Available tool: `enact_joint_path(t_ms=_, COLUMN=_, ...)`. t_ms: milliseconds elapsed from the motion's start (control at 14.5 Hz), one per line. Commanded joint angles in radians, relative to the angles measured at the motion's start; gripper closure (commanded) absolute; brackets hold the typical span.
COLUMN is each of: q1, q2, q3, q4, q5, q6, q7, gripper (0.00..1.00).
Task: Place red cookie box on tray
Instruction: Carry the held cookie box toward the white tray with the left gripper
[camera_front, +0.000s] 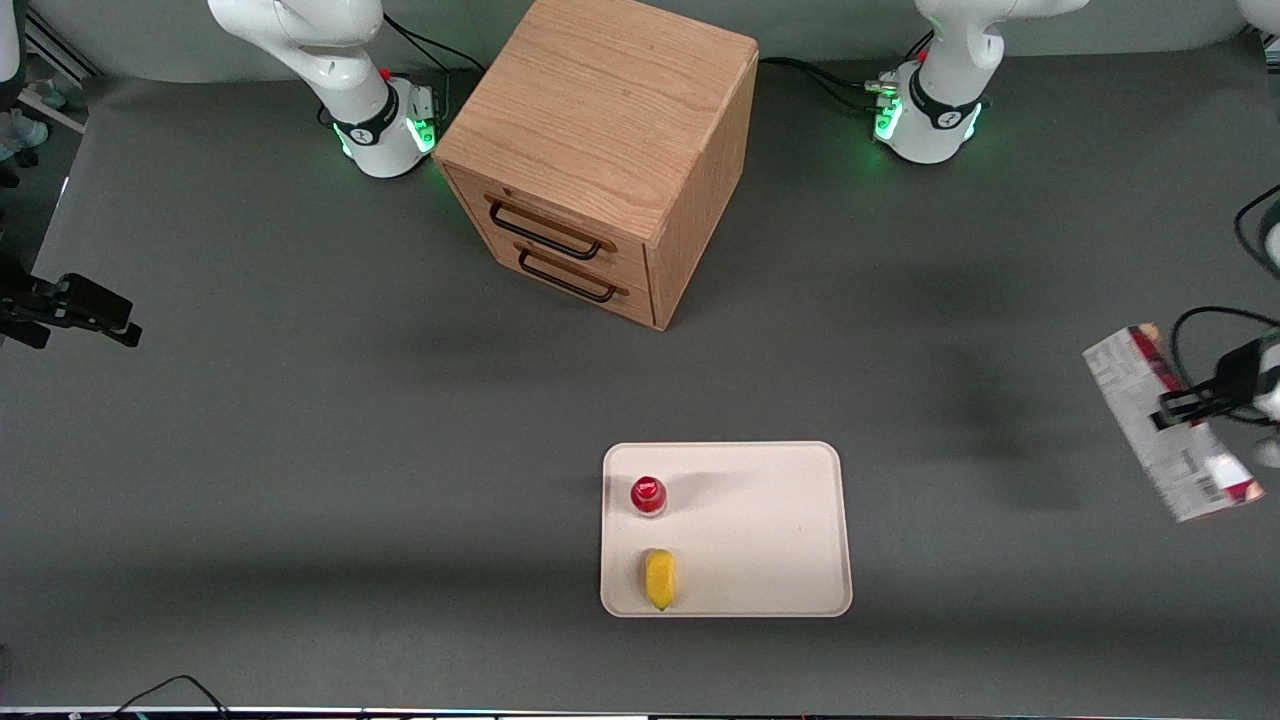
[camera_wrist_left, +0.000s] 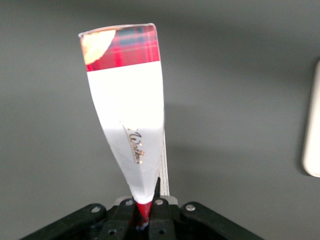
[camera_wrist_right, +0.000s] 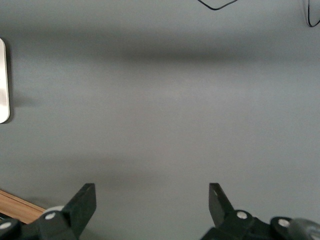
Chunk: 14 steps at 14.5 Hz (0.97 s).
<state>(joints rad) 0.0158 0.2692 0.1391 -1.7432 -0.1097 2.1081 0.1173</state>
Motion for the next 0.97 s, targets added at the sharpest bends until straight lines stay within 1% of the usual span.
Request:
enact_joint_path(t_ms=0, q1=0.024, q2=0.092, q3=-0.155, q4=0.167, q5=0.122, q6=-0.054, q7=-0.031, gripper=1.00)
enact_joint_path(t_ms=69, q1=0.024, q2=0.137, q3=-0.206, q4=0.235, q5=0.131, q6=-0.078, q7=-0.062, gripper=1.00)
enact_joint_path(t_ms=207, q1=0.023, q2=0.241, q3=-0.290, q4=0.371, q5=0.140, q6=-0.115, q7=-0.198, gripper=1.00)
enact_joint_path(t_ms=276, q1=0.013, q2=0.292, q3=-0.341, q4=0.416, q5=0.194, q6=-0.118, q7=-0.262, gripper=1.00)
enact_joint_path(t_ms=414, q1=0.001, q2=0.388, q3=-0.456, q4=0.482, q5=0.345, q6=-0.117, q7=-0.408, gripper=1.00)
enact_joint_path(t_ms=483, q1=-0.023, q2=0.436, q3=-0.488, q4=0.526, q5=0.405, q6=-0.119, q7=-0.454, gripper=1.00)
enact_joint_path(t_ms=552, q1=-0.052, q2=0.473, q3=-0.493, q4=0.554, q5=0.439, q6=-0.119, q7=-0.484, gripper=1.00)
enact_joint_path(t_ms=621, q1=-0.081, q2=0.504, q3=-0.493, q4=0.574, q5=0.449, q6=-0.111, q7=-0.505, gripper=1.00)
enact_joint_path(t_ms=759, q1=-0.120, q2=0.565, q3=-0.493, q4=0.643, q5=0.450, q6=-0.108, q7=-0.527, gripper=1.00)
enact_joint_path(t_ms=897, q1=-0.180, q2=0.634, q3=-0.481, q4=0.706, q5=0.458, q6=-0.100, q7=-0.571, gripper=1.00)
